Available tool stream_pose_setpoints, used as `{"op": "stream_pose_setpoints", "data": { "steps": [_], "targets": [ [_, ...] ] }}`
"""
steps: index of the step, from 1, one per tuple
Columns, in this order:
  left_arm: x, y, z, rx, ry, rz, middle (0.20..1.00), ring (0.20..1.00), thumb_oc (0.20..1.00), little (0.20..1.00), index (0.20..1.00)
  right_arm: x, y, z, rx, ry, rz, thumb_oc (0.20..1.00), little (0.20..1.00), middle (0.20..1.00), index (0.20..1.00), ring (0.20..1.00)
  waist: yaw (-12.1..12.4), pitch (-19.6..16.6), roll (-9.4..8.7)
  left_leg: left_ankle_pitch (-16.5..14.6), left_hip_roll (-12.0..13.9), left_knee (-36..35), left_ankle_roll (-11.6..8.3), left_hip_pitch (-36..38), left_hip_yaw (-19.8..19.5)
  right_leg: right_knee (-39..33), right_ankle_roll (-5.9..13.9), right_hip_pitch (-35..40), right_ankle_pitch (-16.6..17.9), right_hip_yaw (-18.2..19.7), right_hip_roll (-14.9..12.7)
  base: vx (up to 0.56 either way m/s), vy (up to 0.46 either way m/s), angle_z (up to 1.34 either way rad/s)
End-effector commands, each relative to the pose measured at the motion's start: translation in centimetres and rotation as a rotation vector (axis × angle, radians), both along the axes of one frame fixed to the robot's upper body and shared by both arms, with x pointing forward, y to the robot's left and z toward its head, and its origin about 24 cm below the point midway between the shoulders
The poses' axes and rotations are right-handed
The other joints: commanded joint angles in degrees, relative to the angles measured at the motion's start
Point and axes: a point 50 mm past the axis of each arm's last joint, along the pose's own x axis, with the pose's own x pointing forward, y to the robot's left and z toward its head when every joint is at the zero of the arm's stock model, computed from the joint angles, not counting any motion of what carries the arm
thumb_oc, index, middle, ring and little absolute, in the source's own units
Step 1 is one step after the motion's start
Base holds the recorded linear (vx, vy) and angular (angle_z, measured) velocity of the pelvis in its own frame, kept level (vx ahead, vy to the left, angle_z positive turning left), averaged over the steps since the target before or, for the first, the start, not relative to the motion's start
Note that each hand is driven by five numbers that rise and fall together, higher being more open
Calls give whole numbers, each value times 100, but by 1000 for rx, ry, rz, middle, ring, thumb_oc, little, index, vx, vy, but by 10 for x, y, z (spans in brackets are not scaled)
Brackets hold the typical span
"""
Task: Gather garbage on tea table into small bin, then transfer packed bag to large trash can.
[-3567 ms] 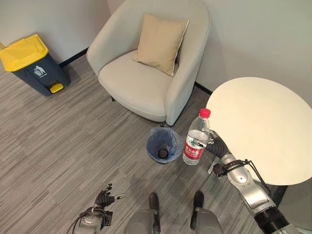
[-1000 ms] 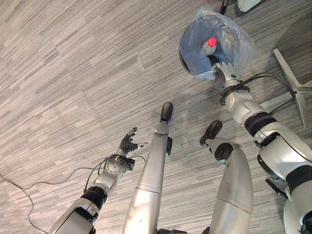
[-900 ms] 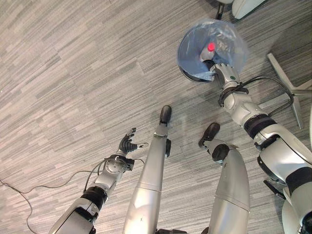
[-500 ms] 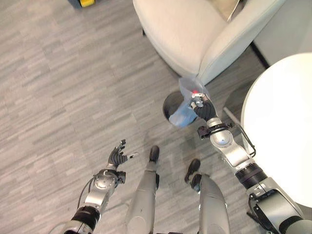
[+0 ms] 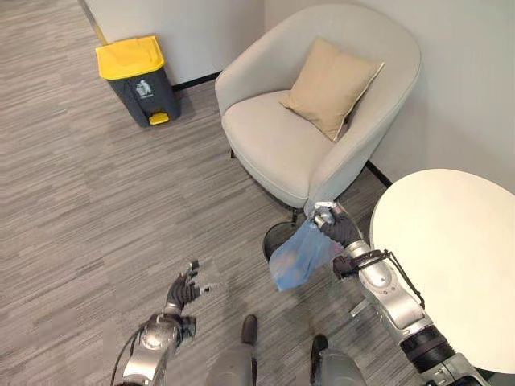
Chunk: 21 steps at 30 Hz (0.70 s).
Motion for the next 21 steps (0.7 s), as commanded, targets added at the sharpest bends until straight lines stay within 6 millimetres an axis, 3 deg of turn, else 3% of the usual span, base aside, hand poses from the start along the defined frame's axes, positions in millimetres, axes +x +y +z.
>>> {"op": "stream_pose_setpoints", "data": {
  "steps": [1, 4, 6, 7, 8, 9, 10, 13, 15, 17, 21],
  "targets": [
    [7, 7, 15, 44, -75, -14, 1000, 1000, 1000, 1000, 1000, 3, 15, 57, 95, -261, 65, 200, 200, 200, 200, 200, 183, -84, -253, -477, 20, 79, -211, -49, 439, -1160, -35, 404, 483, -163, 249, -147, -274, 48],
    [15, -5, 24, -24, -136, -4, 1000, 1000, 1000, 1000, 1000, 3, 9, 64, 80, -288, 59, 200, 200, 200, 200, 200, 222, -99, -196, 32, 154, -46, -547, -577, 418, -1801, -181, 477, 567, -355, 464, -290, -274, 75],
    [21, -14, 34, -33, -187, -42, 1000, 1000, 1000, 1000, 1000, 4, 8, 68, 57, -297, 65, 200, 200, 200, 200, 200, 118, -92, -249, -197, 223, 169, -395, -620, 829, -1995, -168, 410, 750, -689, 340, -326, -163, 127],
    [23, -19, 42, -21, -219, -83, 1000, 1000, 1000, 1000, 1000, 4, 10, 71, 47, -303, 88, 200, 200, 200, 200, 200, 70, -86, -313, -456, 235, 399, -316, -479, 949, -2078, -164, 369, 876, -819, 244, -181, -86, 84],
    [25, -22, 47, -13, -240, -111, 1000, 1000, 1000, 1000, 1000, 4, 13, 74, 47, -312, 110, 200, 200, 200, 200, 200, 30, -72, -349, -719, 242, 591, -288, -358, 991, -2102, -154, 362, 925, -884, 193, -122, -65, 91],
    [25, -22, 47, -13, -240, -111, 1000, 1000, 1000, 1000, 1000, 4, 13, 74, 47, -312, 110, 200, 200, 200, 200, 200, 28, -75, -349, -718, 242, 591, -288, -363, 989, -2103, -154, 359, 926, -885, 193, -60, -28, 81],
    [29, -29, 56, 15, -282, -166, 1000, 1000, 1000, 1000, 1000, 4, 17, 74, 41, -304, 141, 200, 200, 200, 200, 200, -72, -122, -343, -955, 362, 651, -295, -35, 1174, -2132, -153, 365, 919, -1041, 152, -8, 6, 72],
    [34, -44, 67, 61, -327, -269, 1000, 1000, 1000, 1000, 1000, 3, 24, 74, 62, -293, 184, 200, 200, 200, 200, 200, -182, -341, -267, -853, 459, 27, -334, 392, 1399, -2208, -143, 483, 946, -1191, 194, 75, 46, 53],
    [34, -44, 67, 61, -327, -269, 1000, 1000, 1000, 1000, 1000, 3, 24, 74, 62, -292, 184, 200, 200, 200, 200, 200, -180, -332, -267, -840, 457, -2, -335, 419, 1400, -2213, -142, 498, 946, -1191, 193, 35, 16, 38],
    [47, -64, 86, 136, -419, -369, 1000, 1000, 1000, 1000, 1000, 0, 41, 79, 101, -304, 265, 200, 200, 200, 200, 200, -250, -463, -332, -842, 442, -262, -337, 674, 1437, -2261, -120, 619, 984, -1175, 192, 86, 57, -18],
    [56, -82, 95, 147, -463, -427, 1000, 1000, 1000, 1000, 1000, -4, 54, 83, 148, -304, 333, 200, 200, 200, 200, 200, -288, -522, -374, -866, 415, -407, -317, 899, 1478, -2295, -103, 734, 1004, -1073, 209, 68, 40, -3]
  ]
}}
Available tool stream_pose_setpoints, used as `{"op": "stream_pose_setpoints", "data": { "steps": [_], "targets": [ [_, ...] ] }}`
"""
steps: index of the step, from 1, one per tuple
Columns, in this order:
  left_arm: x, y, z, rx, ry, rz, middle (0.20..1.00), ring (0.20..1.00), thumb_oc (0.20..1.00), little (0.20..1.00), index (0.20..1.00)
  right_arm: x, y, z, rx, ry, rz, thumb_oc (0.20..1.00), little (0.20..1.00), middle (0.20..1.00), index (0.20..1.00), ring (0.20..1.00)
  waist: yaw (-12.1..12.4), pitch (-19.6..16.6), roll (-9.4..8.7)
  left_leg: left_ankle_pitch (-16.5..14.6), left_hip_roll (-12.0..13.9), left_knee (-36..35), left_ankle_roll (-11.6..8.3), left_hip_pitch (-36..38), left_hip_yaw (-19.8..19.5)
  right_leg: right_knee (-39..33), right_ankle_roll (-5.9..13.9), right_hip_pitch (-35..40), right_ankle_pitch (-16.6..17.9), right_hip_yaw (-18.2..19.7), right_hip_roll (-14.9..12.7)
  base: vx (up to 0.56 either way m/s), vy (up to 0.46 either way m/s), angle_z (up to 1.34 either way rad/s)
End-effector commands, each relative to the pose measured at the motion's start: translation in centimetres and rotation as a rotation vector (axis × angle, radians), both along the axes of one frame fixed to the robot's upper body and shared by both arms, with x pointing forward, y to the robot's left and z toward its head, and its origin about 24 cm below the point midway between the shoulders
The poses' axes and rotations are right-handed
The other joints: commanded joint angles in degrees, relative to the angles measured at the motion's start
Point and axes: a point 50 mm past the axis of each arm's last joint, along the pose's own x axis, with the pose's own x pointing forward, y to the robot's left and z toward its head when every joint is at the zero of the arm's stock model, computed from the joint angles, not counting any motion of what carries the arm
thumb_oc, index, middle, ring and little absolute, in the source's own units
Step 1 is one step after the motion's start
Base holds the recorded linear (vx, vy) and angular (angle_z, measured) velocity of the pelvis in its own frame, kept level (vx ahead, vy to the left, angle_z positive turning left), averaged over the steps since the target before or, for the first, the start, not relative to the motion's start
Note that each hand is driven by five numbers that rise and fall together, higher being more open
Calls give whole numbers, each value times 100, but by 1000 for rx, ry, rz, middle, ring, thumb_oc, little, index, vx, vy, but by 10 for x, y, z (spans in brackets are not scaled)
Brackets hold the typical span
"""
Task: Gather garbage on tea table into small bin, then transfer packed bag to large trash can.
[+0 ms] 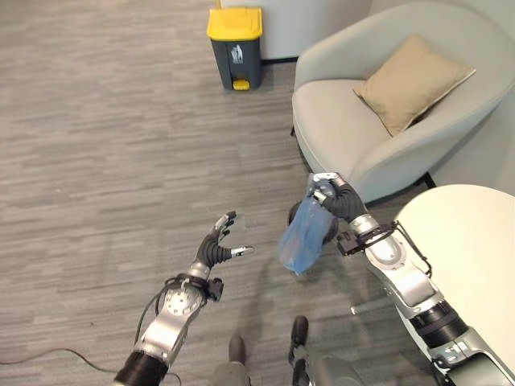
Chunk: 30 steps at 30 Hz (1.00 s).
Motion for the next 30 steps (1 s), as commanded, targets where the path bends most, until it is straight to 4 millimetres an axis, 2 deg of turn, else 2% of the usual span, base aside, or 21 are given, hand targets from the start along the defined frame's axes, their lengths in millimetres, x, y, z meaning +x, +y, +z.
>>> {"op": "stream_pose_setpoints", "data": {
  "steps": [1, 3, 6, 10, 20, 26, 30],
  "targets": [
    [5, -11, 16, 47, -106, -73, 1000, 1000, 1000, 1000, 1000, -10, 28, 46, 207, -148, 174, 200, 200, 200, 200, 200, -45, -537, -255, -227, -95, 51, -35, -187, -24, -18, 612, 603, -980, 420, -202, 81, 47, -14],
    [11, -22, 17, 61, -109, -105, 1000, 1000, 1000, 1000, 1000, -12, 36, 51, 221, -150, 214, 200, 200, 200, 200, 200, -96, -601, -277, -257, -98, -8, -14, -71, 27, -20, 622, 662, -989, 482, -194, 74, 40, -23],
    [16, -33, 8, 97, -71, -130, 1000, 1000, 1000, 1000, 1000, -15, 50, 58, 253, -151, 286, 200, 200, 200, 200, 200, -169, -690, -276, -290, -113, -117, 9, 115, 106, -31, 629, 756, -1000, 567, -184, 80, 41, -27],
    [16, -36, -8, 128, -12, -99, 1000, 1000, 1000, 1000, 1000, -19, 65, 70, 292, -174, 345, 200, 200, 200, 200, 200, -194, -765, -263, -328, -120, -183, 30, 260, 145, -64, 630, 846, -998, 627, -179, 64, 37, -9],
    [5, -38, -28, 159, 62, -114, 1000, 1000, 1000, 1000, 1000, -22, 83, 91, 329, -230, 409, 200, 200, 200, 200, 200, -93, -844, -287, -358, -126, -217, 55, 349, 101, -85, 641, 938, -1010, 609, -191, 7, 13, -1],
    [2, -37, -37, 208, 84, -124, 1000, 1000, 1000, 1000, 1000, -29, 95, 98, 357, -230, 474, 200, 200, 200, 200, 200, -57, -867, -312, -369, -134, -220, 71, 355, 85, -97, 655, 921, -970, 621, -203, -1, 5, 0],
    [6, -39, -35, 247, 60, -119, 1000, 1000, 1000, 1000, 1000, -36, 105, 100, 389, -214, 538, 200, 200, 200, 200, 200, -65, -879, -323, -380, -139, -226, 79, 374, 100, -98, 656, 927, -952, 638, -207, 0, 0, 0]
  ]
}}
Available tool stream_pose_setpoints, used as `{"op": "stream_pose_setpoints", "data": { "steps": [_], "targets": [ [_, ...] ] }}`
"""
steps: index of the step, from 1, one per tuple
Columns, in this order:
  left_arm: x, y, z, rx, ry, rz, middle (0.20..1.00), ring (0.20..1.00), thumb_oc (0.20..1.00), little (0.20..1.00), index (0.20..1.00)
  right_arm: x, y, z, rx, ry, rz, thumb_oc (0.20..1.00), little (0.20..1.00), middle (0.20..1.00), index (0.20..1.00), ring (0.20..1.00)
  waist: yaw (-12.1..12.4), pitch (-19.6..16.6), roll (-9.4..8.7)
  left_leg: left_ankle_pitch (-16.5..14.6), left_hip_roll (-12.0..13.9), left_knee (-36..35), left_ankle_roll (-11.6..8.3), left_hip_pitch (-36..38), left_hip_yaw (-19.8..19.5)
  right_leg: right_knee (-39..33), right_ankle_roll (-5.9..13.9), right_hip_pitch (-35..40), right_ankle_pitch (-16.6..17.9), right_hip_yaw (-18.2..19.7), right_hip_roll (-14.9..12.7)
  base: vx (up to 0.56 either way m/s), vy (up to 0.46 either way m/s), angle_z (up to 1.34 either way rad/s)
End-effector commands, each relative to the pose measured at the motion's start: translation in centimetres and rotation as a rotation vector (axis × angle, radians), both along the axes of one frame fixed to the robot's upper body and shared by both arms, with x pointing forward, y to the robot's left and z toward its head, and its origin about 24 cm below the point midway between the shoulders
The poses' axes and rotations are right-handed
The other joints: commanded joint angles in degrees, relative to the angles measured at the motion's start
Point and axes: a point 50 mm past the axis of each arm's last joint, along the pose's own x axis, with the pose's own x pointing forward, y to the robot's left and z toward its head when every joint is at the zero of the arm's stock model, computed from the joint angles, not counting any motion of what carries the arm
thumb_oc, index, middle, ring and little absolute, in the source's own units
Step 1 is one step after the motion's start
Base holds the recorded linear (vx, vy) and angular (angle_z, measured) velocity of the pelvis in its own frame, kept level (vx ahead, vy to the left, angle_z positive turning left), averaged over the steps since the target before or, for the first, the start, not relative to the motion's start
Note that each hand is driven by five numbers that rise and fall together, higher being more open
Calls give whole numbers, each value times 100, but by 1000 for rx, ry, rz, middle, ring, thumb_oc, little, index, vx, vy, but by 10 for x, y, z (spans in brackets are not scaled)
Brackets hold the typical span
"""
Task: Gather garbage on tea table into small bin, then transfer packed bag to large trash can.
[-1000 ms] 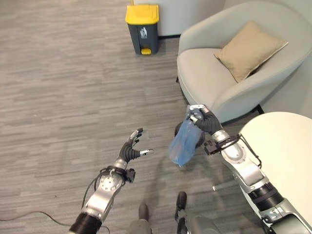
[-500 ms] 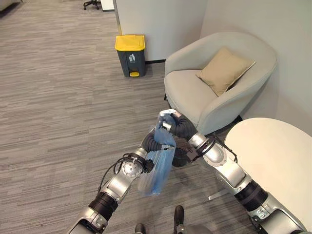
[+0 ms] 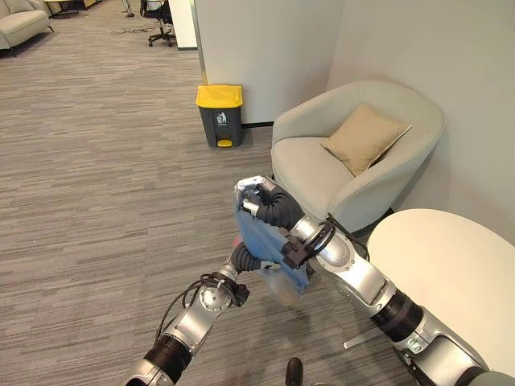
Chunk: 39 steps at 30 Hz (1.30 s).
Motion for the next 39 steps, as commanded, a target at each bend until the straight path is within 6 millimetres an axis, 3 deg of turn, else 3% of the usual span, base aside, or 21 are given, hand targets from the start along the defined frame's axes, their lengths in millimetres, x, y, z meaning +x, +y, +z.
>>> {"op": "stream_pose_setpoints", "data": {
  "steps": [1, 4, 5, 6, 10, 17, 18, 19, 20, 24, 25, 27, 29, 31, 35, 36, 37, 39],
  "targets": [
    [17, -14, 13, 71, -95, -65, 1000, 1000, 1000, 1000, 1000, -12, 19, 67, 236, -183, 137, 200, 200, 200, 200, 200, 44, 83, -108, -423, 21, -39, -30, -66, -240, 58, 572, 677, -1177, 228, -169, 0, 0, 0],
    [29, -30, 28, 69, -163, -87, 1000, 1000, 1000, 1000, 1000, -16, 27, 66, 242, -167, 178, 200, 200, 200, 200, 200, 4, 83, -108, -423, 15, -40, -25, -71, -238, 56, 574, 667, -1165, 249, -178, 0, 0, 0],
    [30, -34, 31, 66, -178, -99, 900, 900, 900, 900, 900, -17, 29, 66, 241, -163, 185, 200, 200, 200, 200, 200, -13, 85, -105, -426, 12, -41, -22, -69, -236, 53, 577, 666, -1161, 257, -182, 0, 0, 0],
    [32, -38, 36, 57, -195, -111, 200, 200, 200, 200, 200, -18, 31, 65, 239, -159, 193, 200, 200, 200, 200, 200, -24, 86, -102, -427, 12, -43, -20, -63, -232, 54, 577, 661, -1158, 257, -184, -4, 13, -3],
    [38, -47, 58, -30, -266, -112, 200, 200, 200, 200, 200, -16, 29, 59, 220, -151, 175, 200, 200, 200, 200, 200, -68, 87, -80, -432, 4, -48, -14, -45, -213, 37, 586, 663, -1131, 291, -200, -6, 2, -5],
    [35, -30, 71, -116, -312, -44, 200, 200, 200, 200, 200, -8, 14, 45, 77, -230, 66, 200, 200, 200, 200, 200, -30, 66, -72, -420, -10, -48, -12, -48, -243, 5, 606, 682, -1117, 265, -212, -1, -2, -1],
    [34, -28, 71, -124, -316, -36, 200, 200, 200, 200, 200, -7, 12, 44, 52, -249, 49, 420, 420, 420, 420, 420, -24, 63, -73, -419, -10, -48, -12, -46, -246, 4, 606, 685, -1118, 263, -213, 0, 0, 0],
    [33, -24, 72, -133, -320, -27, 200, 200, 200, 200, 200, -6, 9, 42, 17, -273, 25, 840, 840, 840, 840, 840, -16, 52, -73, -419, -12, -48, -12, -44, -254, 1, 608, 690, -1118, 255, -214, 0, 0, 0],
    [31, -19, 74, -150, -329, -11, 200, 200, 200, 200, 200, -4, 4, 39, -38, -312, -10, 1000, 1000, 1000, 1000, 1000, -2, 42, -74, -421, -13, -48, -12, -42, -268, -3, 610, 704, -1122, 243, -215, 0, 0, 0],
    [25, 0, 73, -170, -333, 61, 200, 200, 200, 200, 200, 0, -15, 42, -170, -487, -140, 1000, 1000, 1000, 1000, 1000, 29, 25, -69, -411, -9, -48, -13, -41, -300, -12, 616, 729, -1135, 217, -220, -4, -10, 1],
    [20, 13, 64, -177, -301, 116, 200, 200, 200, 200, 200, 0, -29, 52, -254, -647, -245, 1000, 1000, 1000, 1000, 1000, 33, 17, -59, -397, -3, -48, -13, -49, -309, -18, 628, 726, -1131, 202, -222, 0, 0, 0],
    [18, 17, 60, -177, -289, 135, 200, 200, 200, 200, 200, 0, -33, 52, -275, -679, -277, 1000, 1000, 1000, 1000, 1000, 34, 11, -50, -393, -3, -48, -13, -52, -311, -21, 631, 727, -1130, 202, -223, 0, 0, 0],
    [11, 34, 47, -154, -238, 200, 200, 200, 200, 200, 200, 0, -48, 50, -319, -718, -355, 1000, 1000, 1000, 1000, 1000, 30, -3, -30, -388, 0, -48, -11, -57, -312, -25, 643, 729, -1127, 193, -225, 0, 0, 0],
    [-1, 57, 31, -127, -169, 282, 200, 200, 200, 200, 200, 0, -67, 37, -339, -648, -411, 1000, 1000, 1000, 1000, 1000, 13, 2, 0, -375, -5, -48, -11, -59, -306, -29, 652, 734, -1122, 191, -228, 0, 0, 0],
    [-22, 87, 6, -112, -54, 399, 200, 200, 200, 200, 200, 2, -104, -3, -407, -422, -503, 1000, 1000, 1000, 1000, 1000, -25, 6, 29, -359, -3, -48, -16, -60, -295, -31, 663, 736, -1126, 160, -221, 0, 0, 0],
    [-31, 100, -3, -99, -10, 445, 200, 200, 200, 200, 200, 1, -124, -30, -446, -273, -548, 1000, 1000, 1000, 1000, 1000, -43, 27, 41, -348, -3, -48, -20, -63, -303, -31, 665, 732, -1125, 143, -220, 0, 0, 0],
    [-31, 100, -4, -98, -8, 444, 200, 200, 200, 200, 200, 1, -124, -31, -446, -271, -548, 1000, 1000, 1000, 1000, 1000, -40, 16, 38, -349, -3, -48, -20, -63, -305, -31, 665, 733, -1127, 141, -221, 0, 0, 0],
    [-48, 123, -17, -82, 66, 514, 200, 200, 200, 200, 200, -9, -161, -86, -488, 37, -630, 1000, 1000, 1000, 1000, 1000, -75, 52, 62, -333, -8, -48, -27, -74, -312, -25, 664, 733, -1136, 114, -221, 0, 0, 0]
  ]
}}
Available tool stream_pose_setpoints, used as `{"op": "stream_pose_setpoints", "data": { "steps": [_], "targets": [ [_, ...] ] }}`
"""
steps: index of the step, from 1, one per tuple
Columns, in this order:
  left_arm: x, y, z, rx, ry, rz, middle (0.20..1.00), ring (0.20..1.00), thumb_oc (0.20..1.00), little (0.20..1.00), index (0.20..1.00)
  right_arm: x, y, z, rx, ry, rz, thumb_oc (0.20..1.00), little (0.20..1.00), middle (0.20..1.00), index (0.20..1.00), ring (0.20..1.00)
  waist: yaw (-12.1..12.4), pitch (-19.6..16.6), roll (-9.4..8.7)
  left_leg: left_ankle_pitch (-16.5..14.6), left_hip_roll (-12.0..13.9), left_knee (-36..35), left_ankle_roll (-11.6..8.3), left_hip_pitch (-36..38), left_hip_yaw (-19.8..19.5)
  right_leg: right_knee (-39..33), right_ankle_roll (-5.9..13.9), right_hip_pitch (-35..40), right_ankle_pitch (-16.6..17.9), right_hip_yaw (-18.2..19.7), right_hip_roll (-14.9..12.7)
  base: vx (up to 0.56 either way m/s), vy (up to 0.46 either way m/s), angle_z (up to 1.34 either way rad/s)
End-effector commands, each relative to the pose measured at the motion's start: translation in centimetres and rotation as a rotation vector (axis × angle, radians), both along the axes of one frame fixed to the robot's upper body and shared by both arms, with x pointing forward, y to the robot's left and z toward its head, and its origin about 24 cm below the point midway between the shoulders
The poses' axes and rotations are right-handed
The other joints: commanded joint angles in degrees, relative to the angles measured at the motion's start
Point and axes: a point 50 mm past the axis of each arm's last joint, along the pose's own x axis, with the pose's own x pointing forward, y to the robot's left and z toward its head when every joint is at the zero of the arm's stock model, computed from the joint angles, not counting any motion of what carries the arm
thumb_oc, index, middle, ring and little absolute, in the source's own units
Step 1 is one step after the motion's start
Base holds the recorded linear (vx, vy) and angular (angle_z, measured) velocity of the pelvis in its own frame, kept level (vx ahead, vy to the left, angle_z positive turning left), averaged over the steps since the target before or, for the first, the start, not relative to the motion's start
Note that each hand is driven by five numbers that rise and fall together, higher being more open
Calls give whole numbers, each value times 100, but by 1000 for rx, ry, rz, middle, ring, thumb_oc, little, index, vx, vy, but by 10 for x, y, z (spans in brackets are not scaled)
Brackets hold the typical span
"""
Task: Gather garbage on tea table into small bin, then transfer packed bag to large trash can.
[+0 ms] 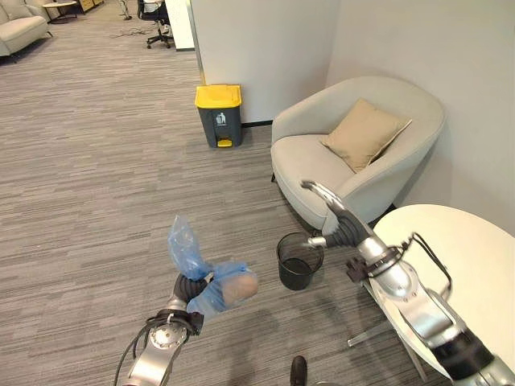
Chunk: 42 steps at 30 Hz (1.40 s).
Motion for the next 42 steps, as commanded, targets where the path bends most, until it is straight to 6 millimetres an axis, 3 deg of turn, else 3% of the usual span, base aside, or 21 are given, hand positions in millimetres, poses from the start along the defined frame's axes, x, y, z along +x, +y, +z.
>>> {"op": "stream_pose_setpoints", "data": {
  "steps": [1, 2, 4, 9, 10, 12, 13, 21, 24, 29, 30, 32, 34, 35, 36, 38, 39, 40, 42],
  "targets": [
    [12, 21, 15, -7, -70, 7, 200, 200, 200, 200, 200, -1, -19, -20, 156, 123, -96, 1000, 1000, 1000, 1000, 1000, -49, -38, -133, -296, -24, -43, -98, -103, -365, 10, 672, 733, -1158, 76, -219, -5, -22, 6],
    [-1, 33, 5, -5, -14, 46, 200, 200, 200, 200, 200, -12, -36, -47, 176, 245, -191, 1000, 1000, 1000, 1000, 1000, -52, -17, -115, -286, -19, -43, -104, -102, -370, 23, 665, 736, -1177, 50, -218, -4, -22, 13],
    [-24, 53, -10, 4, 84, 132, 200, 200, 200, 200, 200, -29, -60, -80, 201, 383, -334, 1000, 1000, 1000, 1000, 1000, -35, 67, -109, -283, -22, 1, -118, -113, -438, 62, 638, 748, -1224, 4, -210, -16, -31, 8],
    [-48, 67, -29, -19, 196, 219, 200, 200, 200, 200, 200, -42, -78, -102, 272, 478, -457, 1000, 1000, 1000, 1000, 1000, 82, 397, -163, -360, -18, 563, -162, -560, -552, 206, 586, 621, -1280, -162, -273, -124, -31, 24],
    [-42, 63, -29, -50, 180, 227, 200, 200, 200, 200, 200, -41, -84, -103, 280, 469, -504, 1000, 1000, 1000, 1000, 1000, 108, 635, -215, -366, 27, 1061, -232, -1082, -351, 302, 588, 429, -1256, -453, -437, -251, 59, 107],
    [-38, 58, -30, -66, 177, 208, 200, 200, 200, 200, 200, -43, -86, -110, 268, 494, -541, 1000, 1000, 1000, 1000, 1000, 70, 646, -186, -496, 289, 1368, -156, -1258, 384, 445, 614, 313, -1283, -933, -624, -97, 174, 127],
    [-38, 57, -31, -64, 180, 203, 200, 200, 200, 200, 200, -43, -84, -112, 256, 504, -540, 1000, 1000, 1000, 1000, 1000, 67, 634, -181, -530, 273, 1319, -134, -1229, 387, 483, 631, 322, -1290, -959, -646, 74, 209, 97],
    [-12, 64, -5, 9, 73, 146, 200, 200, 200, 200, 200, -31, -65, -113, 282, 493, -508, 1000, 1000, 1000, 1000, 1000, 225, 841, -293, -885, -133, 1403, 263, -1293, 59, 1570, 819, -71, -1404, -671, -1147, 76, 224, 19],
    [0, 63, 5, 22, 29, 119, 200, 200, 200, 200, 200, -29, -61, -113, 298, 491, -504, 1000, 1000, 1000, 1000, 1000, 110, 969, -243, -1013, -342, 1314, 396, -1096, -192, 2133, 765, -743, -1300, 18, -762, 189, 178, 36],
    [3, 58, 4, 12, 29, 107, 200, 200, 200, 200, 200, -24, -63, -108, 288, 471, -500, 1000, 1000, 1000, 1000, 1000, 15, 1046, -206, -1184, -518, 1029, 463, -660, -384, 1733, 785, -1359, -901, -100, -649, 303, 28, 12],
    [4, 53, 1, 0, 35, 101, 200, 200, 200, 200, 200, -27, -65, -109, 275, 474, -505, 1000, 1000, 1000, 1000, 1000, -73, 1076, -208, -1435, -655, 981, 408, -257, -556, 1232, 876, -1664, -675, -448, -653, 753, -139, 32],
    [2, 49, -1, 1, 47, 78, 200, 200, 200, 200, 200, -37, -67, -114, 275, 499, -520, 1000, 1000, 1000, 1000, 1000, -179, 993, -177, -1658, -624, 970, 306, 37, -795, 1172, 858, -1566, -687, -312, -600, 616, -178, 61],
    [0, 49, -3, 4, 56, 72, 200, 200, 200, 200, 200, -39, -68, -115, 270, 502, -521, 1000, 1000, 1000, 1000, 1000, -221, 920, -176, -1671, -606, 993, 261, 59, -825, 1199, 809, -1551, -666, -281, -608, 410, -231, 96],
    [-6, 45, -7, -16, 73, 67, 200, 200, 200, 200, 200, -45, -75, -117, 255, 505, -535, 1000, 1000, 1000, 1000, 1000, -341, 696, 19, -1194, -118, 1634, -209, 30, -727, 1170, 627, -1175, -867, -436, -413, 606, -388, 97],
    [-6, 44, -7, -19, 73, 61, 200, 200, 200, 200, 200, -45, -76, -116, 256, 504, -539, 1000, 1000, 1000, 1000, 1000, -359, 674, 34, -998, -20, 1917, -287, -67, -685, 1097, 571, -1043, -932, -441, -334, 682, -437, 75],
    [-4, 43, -7, -31, 68, 61, 200, 200, 200, 200, 200, -44, -82, -112, 245, 484, -549, 1000, 1000, 1000, 1000, 1000, -375, 668, -7, -597, 87, 2505, -264, -410, -651, 954, 391, -751, -1150, -342, -211, 315, -179, 9],
    [-3, 42, -7, -36, 68, 60, 200, 200, 200, 200, 200, -44, -82, -112, 243, 485, -547, 1000, 1000, 1000, 1000, 1000, -362, 687, -9, -608, 89, 2559, -211, -530, -639, 945, 367, -700, -1196, -308, -192, 352, -144, -56],
    [0, 39, -6, -36, 60, 49, 200, 200, 200, 200, 200, -42, -83, -111, 244, 480, -552, 1000, 1000, 1000, 1000, 1000, -314, 749, -66, -862, 22, 2568, -102, -900, -621, 892, 356, -545, -1287, -220, -204, 228, -52, -48],
    [1, 39, -5, -28, 61, 34, 200, 200, 200, 200, 200, -40, -85, -110, 244, 469, -562, 1000, 1000, 1000, 1000, 1000, -206, 829, -202, -1038, -187, 2251, -9, -1575, -601, 775, 397, -312, -1370, -87, -276, 259, -32, -42]
  ]
}}
